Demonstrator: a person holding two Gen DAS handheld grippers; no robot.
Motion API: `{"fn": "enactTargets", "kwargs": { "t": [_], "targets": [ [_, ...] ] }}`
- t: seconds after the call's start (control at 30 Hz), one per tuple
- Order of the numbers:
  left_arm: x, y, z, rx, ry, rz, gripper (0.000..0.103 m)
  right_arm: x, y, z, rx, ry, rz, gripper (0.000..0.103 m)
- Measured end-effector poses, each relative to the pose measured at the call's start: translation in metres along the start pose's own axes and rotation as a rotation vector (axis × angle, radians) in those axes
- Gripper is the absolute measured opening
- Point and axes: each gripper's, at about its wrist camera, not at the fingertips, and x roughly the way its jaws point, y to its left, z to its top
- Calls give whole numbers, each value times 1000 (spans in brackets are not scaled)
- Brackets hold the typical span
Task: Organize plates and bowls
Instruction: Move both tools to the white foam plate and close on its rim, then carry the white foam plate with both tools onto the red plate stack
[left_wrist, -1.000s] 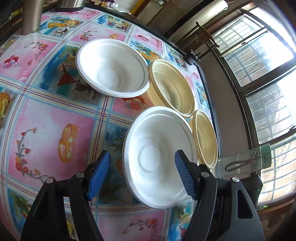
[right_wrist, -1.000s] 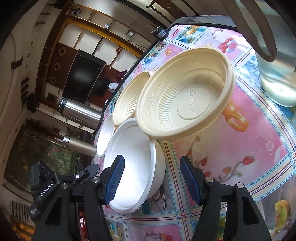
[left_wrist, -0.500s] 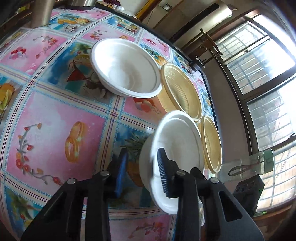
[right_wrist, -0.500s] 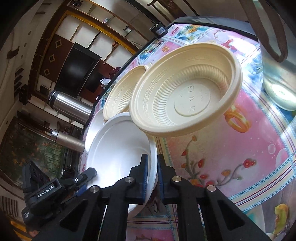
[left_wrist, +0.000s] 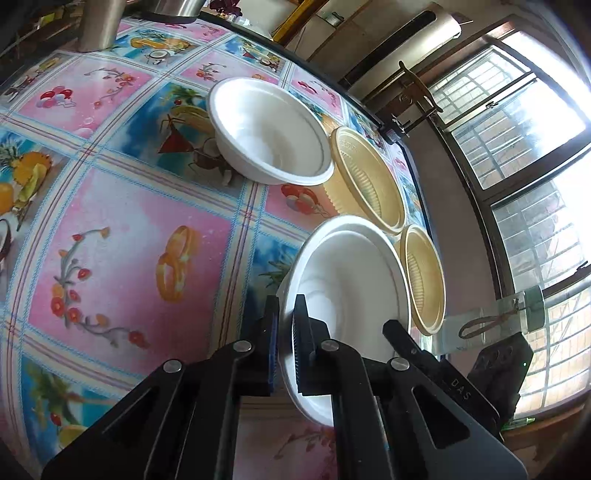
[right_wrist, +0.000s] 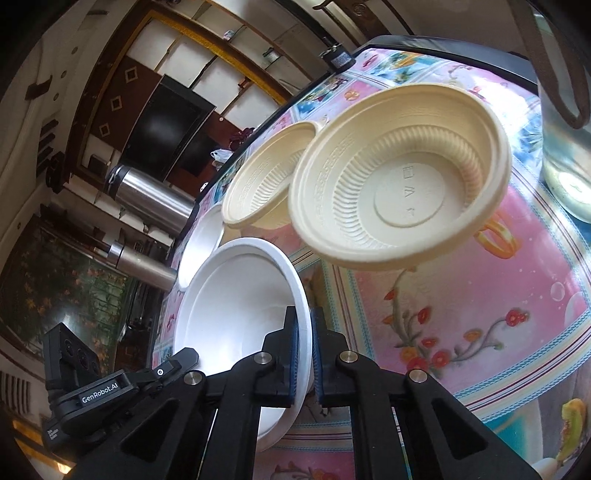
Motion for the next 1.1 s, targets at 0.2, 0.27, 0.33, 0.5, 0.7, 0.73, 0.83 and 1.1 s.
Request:
{"fn": "enactTargets", "kwargs": {
  "t": [0.2, 0.27, 0.33, 0.5, 0.7, 0.73, 0.83, 1.1],
  "targets": [
    [-14, 14, -15, -10, 11, 15, 5, 1, 8, -12, -15, 9, 27, 8],
    [-21, 18, -19, -14, 6, 23, 5, 2, 12, -19, -23, 7, 32, 8],
    [-29, 24, -24, -13, -7, 37, 5, 4, 15, -26, -18, 11, 45, 8],
    [-50, 44, -36, -14, -28, 59, 5, 4, 28, -51, -23, -1, 74, 8],
    [-72, 69, -52, -25, -43, 72, 5, -2, 47, -83, -52, -24, 101, 9],
    [-76, 73, -56, -26, -45, 69, 5, -3, 48, -88, -50, -25, 105, 9],
    [-86, 80, -64, -11, -51, 75, 5, -7, 54, -102, -54, -22, 105, 9],
    [-123, 100, -76, 18, -106, 67, 6, -12, 81, -128, -48, 47, 116, 8]
  ]
}}
